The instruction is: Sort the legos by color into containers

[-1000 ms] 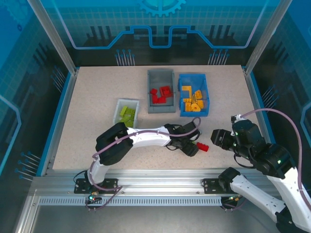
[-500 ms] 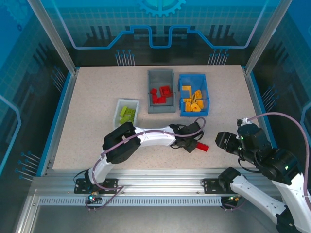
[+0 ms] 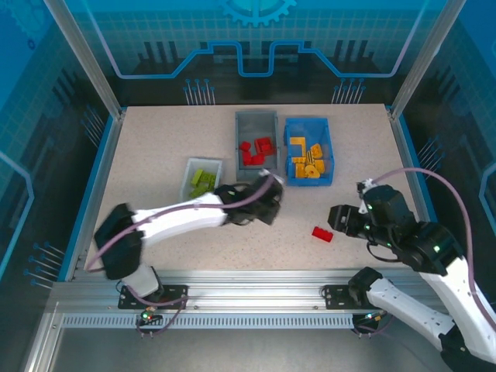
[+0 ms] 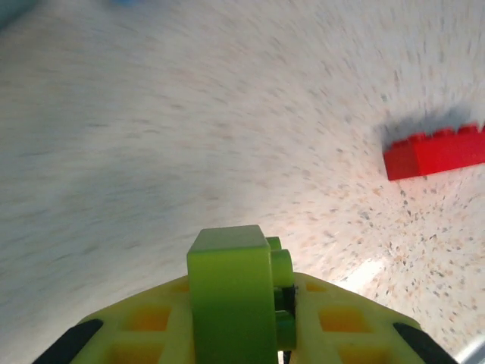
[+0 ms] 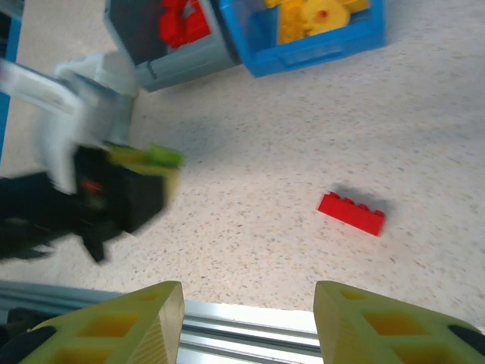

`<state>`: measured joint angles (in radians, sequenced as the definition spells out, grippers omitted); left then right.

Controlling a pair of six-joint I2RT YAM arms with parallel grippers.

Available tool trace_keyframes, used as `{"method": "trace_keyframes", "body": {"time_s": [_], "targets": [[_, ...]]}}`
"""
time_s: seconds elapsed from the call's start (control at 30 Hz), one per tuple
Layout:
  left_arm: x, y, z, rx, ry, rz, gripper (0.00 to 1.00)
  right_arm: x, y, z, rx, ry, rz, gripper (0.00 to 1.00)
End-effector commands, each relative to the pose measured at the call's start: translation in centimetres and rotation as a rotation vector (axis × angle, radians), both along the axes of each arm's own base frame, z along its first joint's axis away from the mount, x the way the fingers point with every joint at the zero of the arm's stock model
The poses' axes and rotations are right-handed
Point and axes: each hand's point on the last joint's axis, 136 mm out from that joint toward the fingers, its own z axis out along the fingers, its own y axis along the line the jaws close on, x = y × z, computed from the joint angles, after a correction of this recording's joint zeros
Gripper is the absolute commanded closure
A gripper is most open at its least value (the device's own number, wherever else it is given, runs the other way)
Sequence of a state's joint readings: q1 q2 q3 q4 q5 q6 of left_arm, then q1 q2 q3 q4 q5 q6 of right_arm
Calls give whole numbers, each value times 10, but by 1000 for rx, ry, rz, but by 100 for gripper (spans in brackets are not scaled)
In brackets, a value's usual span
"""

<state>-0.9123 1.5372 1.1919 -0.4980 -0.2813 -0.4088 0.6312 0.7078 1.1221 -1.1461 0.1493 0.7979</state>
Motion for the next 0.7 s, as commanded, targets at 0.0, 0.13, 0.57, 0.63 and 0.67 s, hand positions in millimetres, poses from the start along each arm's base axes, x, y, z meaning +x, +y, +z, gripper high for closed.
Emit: {"method": "trace_keyframes", "body": {"time_s": [0.0,0.13,0.57,0.63,0.67], "targets": [[2,93,-9,98,69,248,75,10,42,1,8,-48,171,50],[13,165,-12,127,108,421,72,12,88,-3,-51,-110,305,50],[63,219,-88,180,273,595,70,1,159,-30,-81,-138,343,49],[65,220,-95,194,285,600,67,2,157,-31,-70,-137,325,49],[66,220,-97,196,287,603,66,2,154,-32,-69,-137,312,49]]}}
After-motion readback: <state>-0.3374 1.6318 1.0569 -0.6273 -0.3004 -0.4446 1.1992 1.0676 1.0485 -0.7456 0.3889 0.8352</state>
